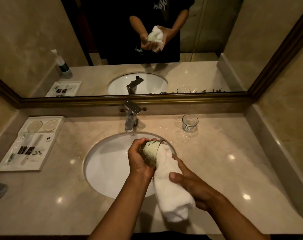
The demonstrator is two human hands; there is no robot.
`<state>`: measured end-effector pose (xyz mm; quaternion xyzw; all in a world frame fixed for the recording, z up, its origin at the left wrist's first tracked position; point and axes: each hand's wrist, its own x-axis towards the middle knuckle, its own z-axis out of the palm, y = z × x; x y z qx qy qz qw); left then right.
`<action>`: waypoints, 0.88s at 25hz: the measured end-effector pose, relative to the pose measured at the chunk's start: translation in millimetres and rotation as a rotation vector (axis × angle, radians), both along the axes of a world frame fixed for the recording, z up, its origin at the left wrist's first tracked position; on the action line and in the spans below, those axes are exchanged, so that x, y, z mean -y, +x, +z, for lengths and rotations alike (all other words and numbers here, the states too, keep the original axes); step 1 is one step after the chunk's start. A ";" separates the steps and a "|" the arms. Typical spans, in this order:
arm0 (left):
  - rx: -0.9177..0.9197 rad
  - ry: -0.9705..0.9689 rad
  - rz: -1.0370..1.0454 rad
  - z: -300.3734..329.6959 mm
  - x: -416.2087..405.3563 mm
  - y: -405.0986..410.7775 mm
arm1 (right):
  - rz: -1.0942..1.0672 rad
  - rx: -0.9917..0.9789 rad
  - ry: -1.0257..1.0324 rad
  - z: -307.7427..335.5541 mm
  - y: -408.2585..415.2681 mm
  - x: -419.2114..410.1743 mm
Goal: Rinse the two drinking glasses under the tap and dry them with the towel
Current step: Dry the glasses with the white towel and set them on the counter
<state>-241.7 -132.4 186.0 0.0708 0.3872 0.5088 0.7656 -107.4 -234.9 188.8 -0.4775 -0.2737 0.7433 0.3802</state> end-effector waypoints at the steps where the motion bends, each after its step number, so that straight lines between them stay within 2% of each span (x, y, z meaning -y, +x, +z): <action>1: -0.029 -0.003 -0.005 -0.4 -1.0 -1.2 | 0.018 0.075 -0.006 1.1 -3.1 0.0; 4: -0.126 0.023 -0.048 -4.6 -9.4 -9.2 | -0.029 0.522 0.115 17.5 -1.7 -11.4; 8: -0.284 0.064 -0.056 -4.3 -7.5 -3.7 | 0.125 1.457 0.540 43.1 -0.5 -22.3; 9: -0.301 0.012 -0.030 -3.6 -4.6 0.9 | 0.140 1.615 0.639 41.9 -3.2 -24.1; 11: -0.288 -0.112 0.023 -5.5 3.2 8.7 | 0.188 1.771 0.765 35.4 -8.8 -26.0; 13: -0.274 -0.167 0.067 -9.4 8.6 10.0 | 0.194 1.750 0.816 25.7 -7.3 -28.2; 16: -0.279 -0.124 0.039 -12.1 6.2 6.3 | 0.074 1.476 0.652 23.9 -9.2 -34.3; 20: -0.251 0.021 -0.100 -11.2 2.9 -0.3 | -0.088 0.857 0.262 30.3 -8.8 -30.1; 22: -0.202 0.099 -0.159 -10.5 2.4 -2.5 | -0.093 0.400 0.086 38.5 -3.8 -25.2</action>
